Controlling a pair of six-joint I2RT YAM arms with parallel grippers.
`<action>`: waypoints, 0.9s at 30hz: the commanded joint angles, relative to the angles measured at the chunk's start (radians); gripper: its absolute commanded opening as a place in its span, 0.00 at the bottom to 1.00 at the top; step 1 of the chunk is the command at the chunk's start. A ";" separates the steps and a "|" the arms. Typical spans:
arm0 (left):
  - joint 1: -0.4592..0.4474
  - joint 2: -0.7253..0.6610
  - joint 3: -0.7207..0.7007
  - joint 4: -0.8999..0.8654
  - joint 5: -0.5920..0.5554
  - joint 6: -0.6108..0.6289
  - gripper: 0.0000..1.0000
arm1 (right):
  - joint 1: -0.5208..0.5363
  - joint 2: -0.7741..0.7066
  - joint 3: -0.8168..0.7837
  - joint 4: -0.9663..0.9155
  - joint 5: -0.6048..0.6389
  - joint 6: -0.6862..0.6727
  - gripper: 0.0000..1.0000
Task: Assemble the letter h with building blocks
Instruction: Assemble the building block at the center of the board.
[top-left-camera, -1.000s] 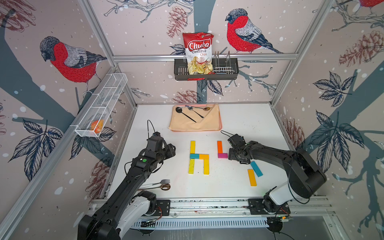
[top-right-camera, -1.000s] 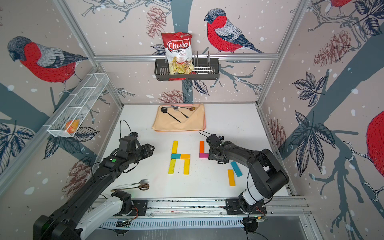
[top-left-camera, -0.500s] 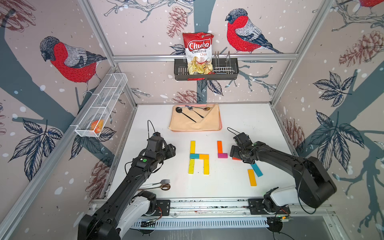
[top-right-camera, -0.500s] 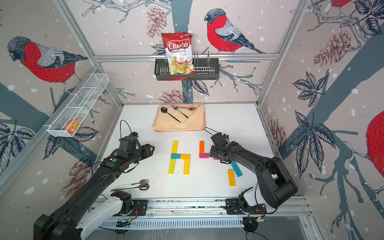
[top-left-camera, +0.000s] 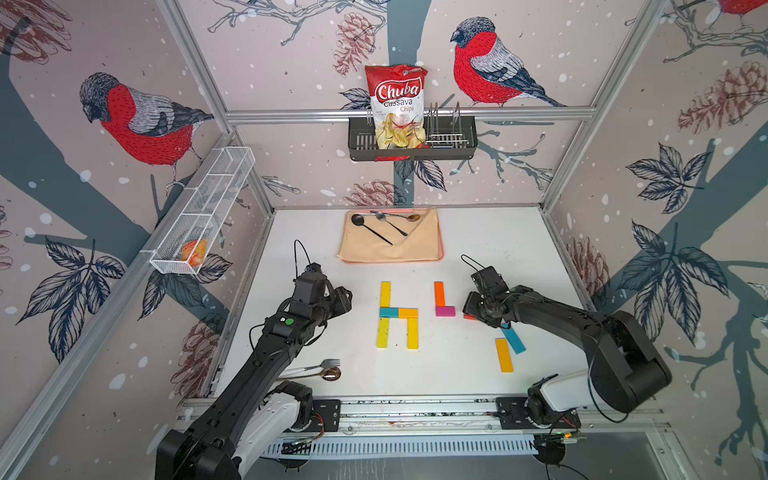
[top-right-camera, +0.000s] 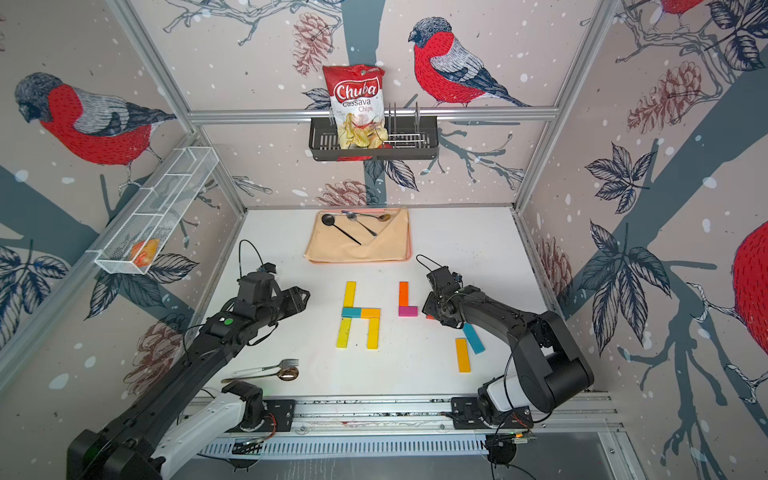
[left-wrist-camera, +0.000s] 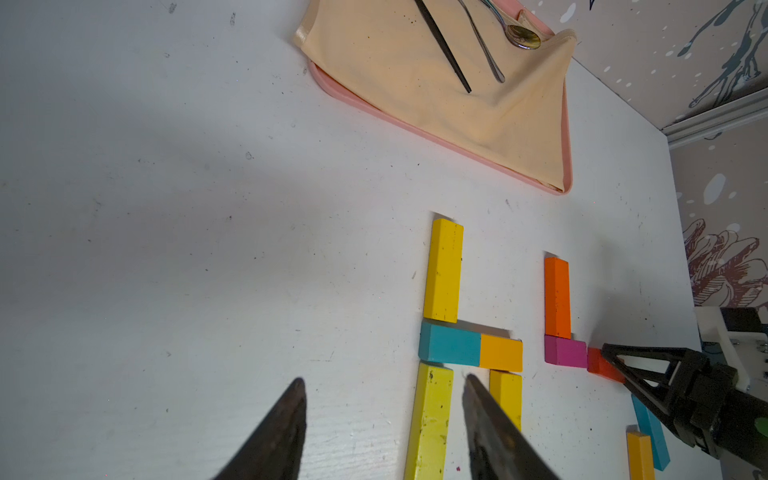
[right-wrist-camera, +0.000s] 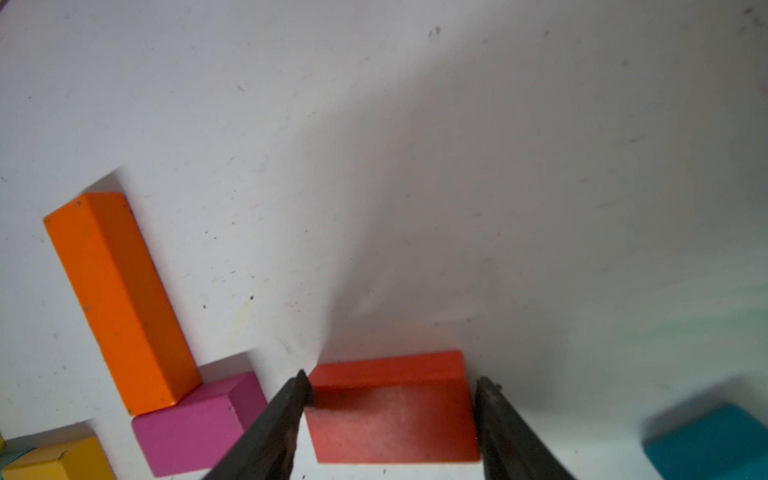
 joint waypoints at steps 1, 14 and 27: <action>0.002 0.000 -0.001 0.027 0.011 0.008 0.59 | 0.002 0.002 0.005 0.017 -0.022 0.020 0.63; 0.001 0.003 -0.001 0.030 0.018 0.011 0.59 | 0.005 0.034 0.042 0.001 0.012 0.017 0.64; 0.001 0.007 -0.003 0.037 0.027 0.014 0.59 | 0.000 0.069 0.070 0.003 0.001 -0.018 0.77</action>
